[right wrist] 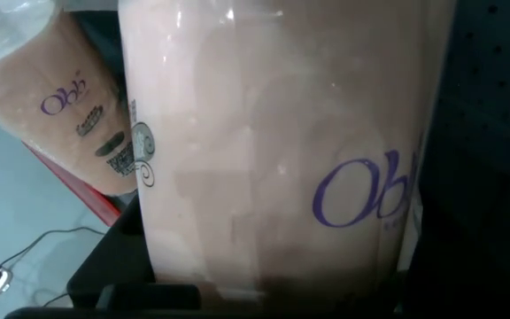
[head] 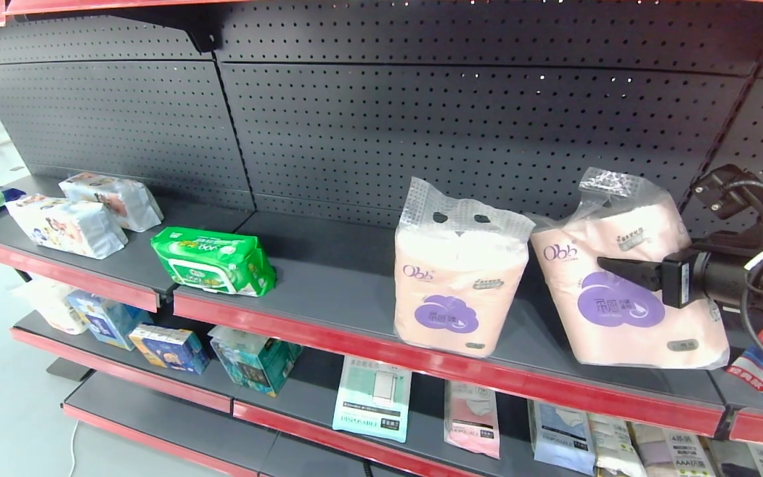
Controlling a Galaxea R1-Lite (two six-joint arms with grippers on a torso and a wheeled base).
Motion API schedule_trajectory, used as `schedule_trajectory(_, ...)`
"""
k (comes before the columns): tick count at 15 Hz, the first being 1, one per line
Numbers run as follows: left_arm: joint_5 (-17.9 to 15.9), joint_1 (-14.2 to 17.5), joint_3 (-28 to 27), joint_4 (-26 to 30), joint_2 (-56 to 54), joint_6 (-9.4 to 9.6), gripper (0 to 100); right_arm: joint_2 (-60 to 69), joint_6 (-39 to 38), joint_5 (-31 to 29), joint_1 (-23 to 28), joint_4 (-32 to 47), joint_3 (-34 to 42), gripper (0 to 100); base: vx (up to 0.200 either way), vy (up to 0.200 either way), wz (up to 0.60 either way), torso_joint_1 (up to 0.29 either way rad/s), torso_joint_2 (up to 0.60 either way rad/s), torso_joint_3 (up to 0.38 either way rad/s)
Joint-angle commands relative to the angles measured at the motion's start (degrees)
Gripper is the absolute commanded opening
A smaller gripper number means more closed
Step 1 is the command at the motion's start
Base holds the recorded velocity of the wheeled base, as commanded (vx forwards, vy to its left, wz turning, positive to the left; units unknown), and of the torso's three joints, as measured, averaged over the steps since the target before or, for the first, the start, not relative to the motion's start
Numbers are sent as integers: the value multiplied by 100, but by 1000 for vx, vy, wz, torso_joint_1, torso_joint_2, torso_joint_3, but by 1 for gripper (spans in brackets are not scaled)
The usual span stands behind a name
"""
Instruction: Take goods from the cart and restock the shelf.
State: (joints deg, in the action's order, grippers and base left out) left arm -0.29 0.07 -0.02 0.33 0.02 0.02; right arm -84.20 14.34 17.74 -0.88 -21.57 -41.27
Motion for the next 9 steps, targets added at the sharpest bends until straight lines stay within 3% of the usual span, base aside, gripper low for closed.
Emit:
schedule_trajectory(1,3,1,2,2,6,-2,100,-255,8,2,-9,-14,-145,0,0,0,0,0,0,0)
schedule_trajectory(5,3,1,2,2,6,-2,100,-949,-1,46,-9,-155,-743,0,0,0,0,0,0,0)
schedule_trajectory(9,3,1,2,2,6,-2,100,-1723,-1,626,26,-841,-1270,0,0,0,0,0,0,0)
